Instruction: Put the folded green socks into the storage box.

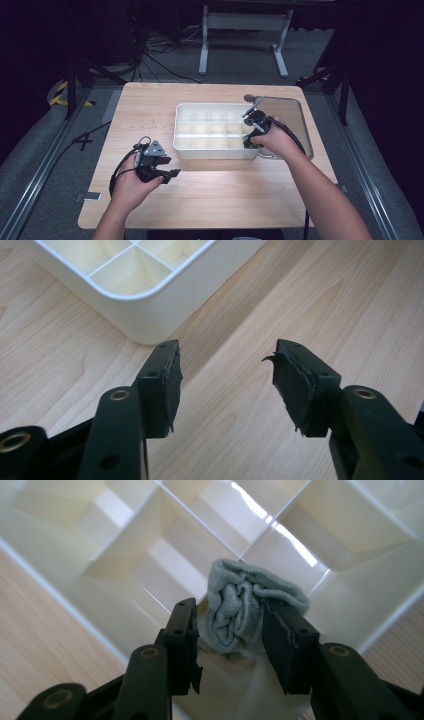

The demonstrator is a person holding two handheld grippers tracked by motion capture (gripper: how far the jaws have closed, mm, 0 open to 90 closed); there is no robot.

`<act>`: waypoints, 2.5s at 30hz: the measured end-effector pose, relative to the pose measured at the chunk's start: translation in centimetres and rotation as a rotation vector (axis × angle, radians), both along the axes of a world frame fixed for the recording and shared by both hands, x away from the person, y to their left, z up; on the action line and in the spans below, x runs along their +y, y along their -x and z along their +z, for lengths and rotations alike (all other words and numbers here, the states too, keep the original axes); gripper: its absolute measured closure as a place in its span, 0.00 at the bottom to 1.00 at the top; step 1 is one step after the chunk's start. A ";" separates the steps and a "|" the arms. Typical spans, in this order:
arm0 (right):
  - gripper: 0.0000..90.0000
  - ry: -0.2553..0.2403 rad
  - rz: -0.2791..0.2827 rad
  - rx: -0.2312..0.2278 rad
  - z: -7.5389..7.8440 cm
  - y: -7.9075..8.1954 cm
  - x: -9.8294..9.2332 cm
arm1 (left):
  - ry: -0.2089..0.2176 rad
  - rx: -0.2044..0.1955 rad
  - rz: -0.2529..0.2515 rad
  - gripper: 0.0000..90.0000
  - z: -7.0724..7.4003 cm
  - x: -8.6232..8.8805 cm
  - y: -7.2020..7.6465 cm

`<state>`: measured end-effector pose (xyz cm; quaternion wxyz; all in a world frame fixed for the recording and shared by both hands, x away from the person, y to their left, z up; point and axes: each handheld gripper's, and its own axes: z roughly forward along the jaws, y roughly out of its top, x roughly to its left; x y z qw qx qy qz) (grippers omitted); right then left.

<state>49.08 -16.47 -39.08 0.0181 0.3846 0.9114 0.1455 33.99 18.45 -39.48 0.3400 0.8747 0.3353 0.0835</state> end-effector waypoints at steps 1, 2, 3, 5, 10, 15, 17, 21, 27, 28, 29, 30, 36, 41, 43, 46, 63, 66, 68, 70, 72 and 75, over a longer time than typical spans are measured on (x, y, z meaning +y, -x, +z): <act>0.64 -0.012 0.002 -0.027 0.6 0.2 -0.3 | 0.000 0.001 0.005 0.51 0.0 0.1 0.1; 0.63 -0.022 0.003 -0.050 1.1 0.4 -0.5 | -0.003 0.007 0.006 0.51 0.0 0.2 0.2; 0.63 -0.037 0.003 -0.067 1.6 0.6 -0.6 | 0.008 0.001 0.014 0.51 0.0 0.3 0.2; 0.61 -0.080 0.010 -0.114 2.6 1.2 -0.9 | 0.011 -0.007 0.012 0.51 0.2 0.4 0.2; 0.59 -0.146 0.058 -0.187 4.2 2.7 -1.3 | 0.009 -0.007 0.009 0.50 0.2 0.3 0.2; 0.57 -0.250 0.135 -0.238 5.3 5.0 -1.8 | 0.008 -0.001 0.004 0.50 0.2 0.2 0.2; 0.56 -0.275 0.166 -0.254 5.6 5.8 -2.1 | 0.012 -0.003 0.001 0.50 0.2 0.2 0.2; 0.56 -0.317 0.198 -0.289 6.1 7.2 -2.7 | 0.021 -0.008 -0.008 0.50 0.5 0.2 0.4; 0.54 -0.412 0.217 -0.318 6.3 9.6 -3.8 | 0.014 0.007 -0.039 0.49 1.0 -0.2 0.6; 0.53 -0.421 0.214 -0.314 6.3 10.0 -3.9 | 0.009 0.012 -0.048 0.49 1.1 -0.3 0.6; 0.51 -0.429 0.212 -0.312 6.1 10.3 -4.0 | 0.010 0.018 -0.058 0.48 1.1 -0.4 0.7; 0.51 -0.436 0.200 -0.296 6.0 10.7 -4.0 | 0.007 0.020 -0.064 0.48 1.1 -0.5 0.7; 0.49 -0.468 0.155 -0.301 4.7 12.8 -4.7 | -0.035 0.065 -0.147 0.46 0.7 -0.9 0.9; 0.48 -0.489 0.146 -0.278 2.8 13.3 -5.2 | -0.033 0.068 -0.158 0.46 0.9 -1.0 0.8; 0.46 -0.453 0.161 -0.267 2.0 13.5 -5.3 | -0.029 0.070 -0.155 0.46 1.0 -0.9 0.7; 0.42 -0.460 0.202 -0.244 0.6 14.0 -5.5 | -0.013 0.079 -0.134 0.45 0.8 -0.8 0.6; 0.41 -0.380 0.268 -0.272 -6.0 14.6 -3.7 | -0.026 0.099 -0.127 0.41 0.2 -0.2 0.2; 0.41 -0.370 0.263 -0.263 -6.7 14.8 -3.3 | -0.035 0.110 -0.131 0.41 0.0 -0.2 0.2; 0.41 -0.367 0.261 -0.269 -7.1 15.0 -3.0 | -0.053 0.111 -0.135 0.40 -0.2 -0.2 0.1; 0.41 -0.364 0.259 -0.271 -7.3 15.3 -2.7 | -0.066 0.120 -0.142 0.39 -0.4 -0.2 0.0; 0.41 -0.366 0.262 -0.281 -7.3 15.5 -2.4 | -0.074 0.129 -0.145 0.39 -0.6 -0.3 0.0; 0.41 -0.373 0.265 -0.290 -7.6 15.6 -2.2 | -0.094 0.145 -0.155 0.39 -0.9 -0.4 0.1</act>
